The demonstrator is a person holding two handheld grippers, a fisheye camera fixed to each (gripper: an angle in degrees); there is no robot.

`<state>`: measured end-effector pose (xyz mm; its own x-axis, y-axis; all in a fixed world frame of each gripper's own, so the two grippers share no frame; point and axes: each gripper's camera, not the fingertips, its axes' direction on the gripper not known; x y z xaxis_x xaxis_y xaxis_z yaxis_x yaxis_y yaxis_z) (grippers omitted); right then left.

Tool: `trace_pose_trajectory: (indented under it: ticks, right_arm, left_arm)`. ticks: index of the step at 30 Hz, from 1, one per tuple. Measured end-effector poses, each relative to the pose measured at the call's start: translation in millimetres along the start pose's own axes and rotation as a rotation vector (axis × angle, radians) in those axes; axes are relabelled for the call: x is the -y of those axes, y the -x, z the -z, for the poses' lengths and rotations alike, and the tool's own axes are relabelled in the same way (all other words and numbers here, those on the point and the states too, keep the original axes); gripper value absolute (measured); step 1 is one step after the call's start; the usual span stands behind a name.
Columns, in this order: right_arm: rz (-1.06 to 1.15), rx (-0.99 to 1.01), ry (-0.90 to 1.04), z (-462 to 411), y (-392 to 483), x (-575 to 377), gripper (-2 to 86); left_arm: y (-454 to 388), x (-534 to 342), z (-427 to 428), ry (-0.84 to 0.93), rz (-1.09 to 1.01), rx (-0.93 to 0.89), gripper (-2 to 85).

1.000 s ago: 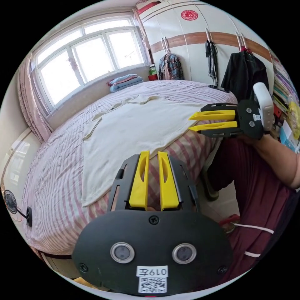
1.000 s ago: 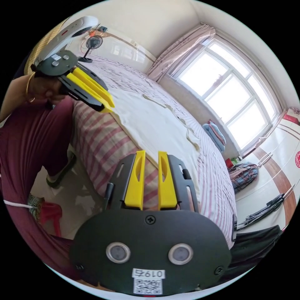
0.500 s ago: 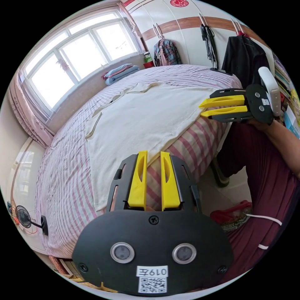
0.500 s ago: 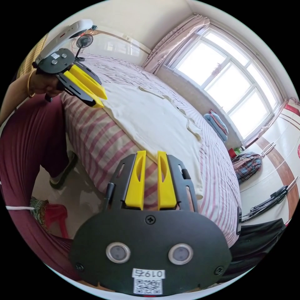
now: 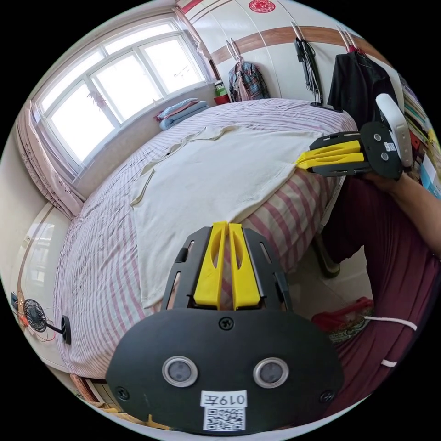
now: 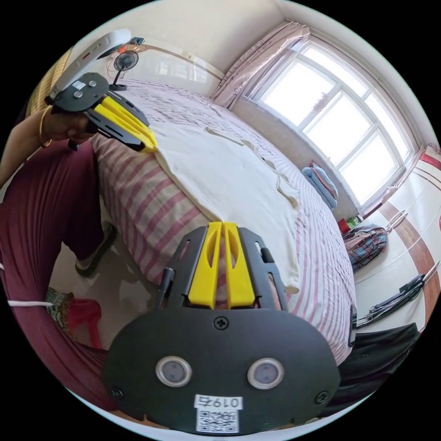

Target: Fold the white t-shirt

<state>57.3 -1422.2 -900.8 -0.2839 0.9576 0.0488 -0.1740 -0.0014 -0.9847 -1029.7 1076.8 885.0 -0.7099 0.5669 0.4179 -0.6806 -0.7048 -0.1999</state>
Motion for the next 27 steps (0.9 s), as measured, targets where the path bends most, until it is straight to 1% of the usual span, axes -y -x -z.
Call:
trace_pose_trajectory:
  ticks: [5, 10, 13, 17, 20, 23, 27]
  right_arm:
    - [0.008, 0.019, 0.001, 4, -10, -6, -0.9]
    - [0.005, 0.028, -0.014, 10, -23, -13, -1.0]
    - [0.014, 0.065, 0.007, 8, -31, -17, -1.0]
    - [0.049, 0.058, 0.039, 5, -35, -23, -0.9]
    - [0.040, 0.054, 0.035, 4, -42, -30, -0.5]
    - [0.064, -0.006, 0.032, 6, -42, -36, 0.3]
    - [0.115, -0.066, 0.038, 12, -44, -48, 2.8]
  left_arm:
    - [7, -10, 4, -0.003, -0.041, 0.019, 0.6]
    - [20, -20, 4, 0.005, -0.035, 0.001, 0.6]
    - [27, -27, 1, 0.027, -0.045, -0.010, 0.5]
    - [34, -37, -8, 0.081, -0.085, 0.001, 0.5]
    - [46, -44, -10, 0.080, -0.056, -0.019, 0.6]
    - [58, -53, -9, 0.082, -0.028, -0.038, 0.9]
    - [61, -64, -8, 0.108, -0.060, 0.007, 1.1]
